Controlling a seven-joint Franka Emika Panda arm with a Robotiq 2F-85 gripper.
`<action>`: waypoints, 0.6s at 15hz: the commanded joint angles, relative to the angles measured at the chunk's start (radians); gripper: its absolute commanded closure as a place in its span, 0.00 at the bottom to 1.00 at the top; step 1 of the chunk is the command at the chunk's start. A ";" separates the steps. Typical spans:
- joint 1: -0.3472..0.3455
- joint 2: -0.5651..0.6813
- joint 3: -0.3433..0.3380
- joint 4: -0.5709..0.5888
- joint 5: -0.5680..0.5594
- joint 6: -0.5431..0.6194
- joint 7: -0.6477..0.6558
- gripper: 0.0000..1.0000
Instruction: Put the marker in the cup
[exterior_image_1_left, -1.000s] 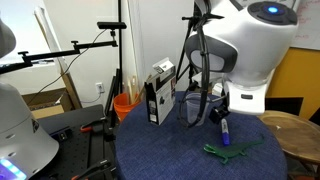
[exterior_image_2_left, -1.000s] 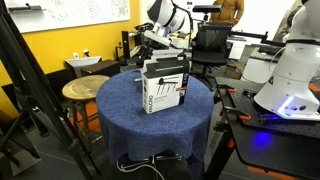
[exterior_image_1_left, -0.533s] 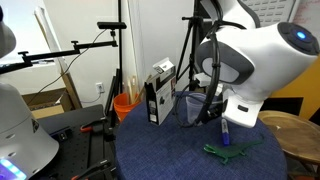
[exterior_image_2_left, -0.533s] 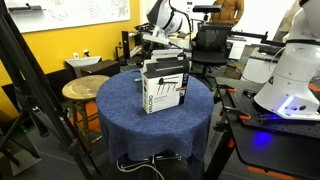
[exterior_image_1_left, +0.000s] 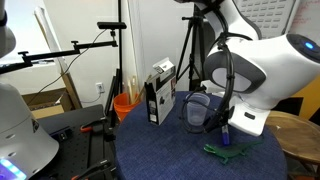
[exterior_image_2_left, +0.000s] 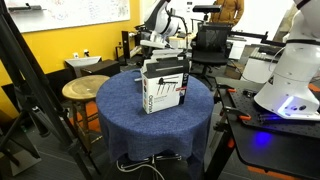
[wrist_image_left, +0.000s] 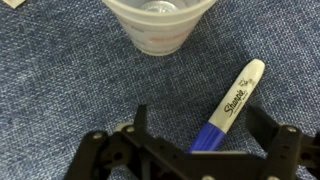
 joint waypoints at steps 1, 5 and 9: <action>0.003 0.054 -0.008 0.068 -0.029 -0.031 0.044 0.04; 0.002 0.093 -0.013 0.104 -0.050 -0.033 0.046 0.16; 0.000 0.104 -0.013 0.126 -0.067 -0.031 0.042 0.44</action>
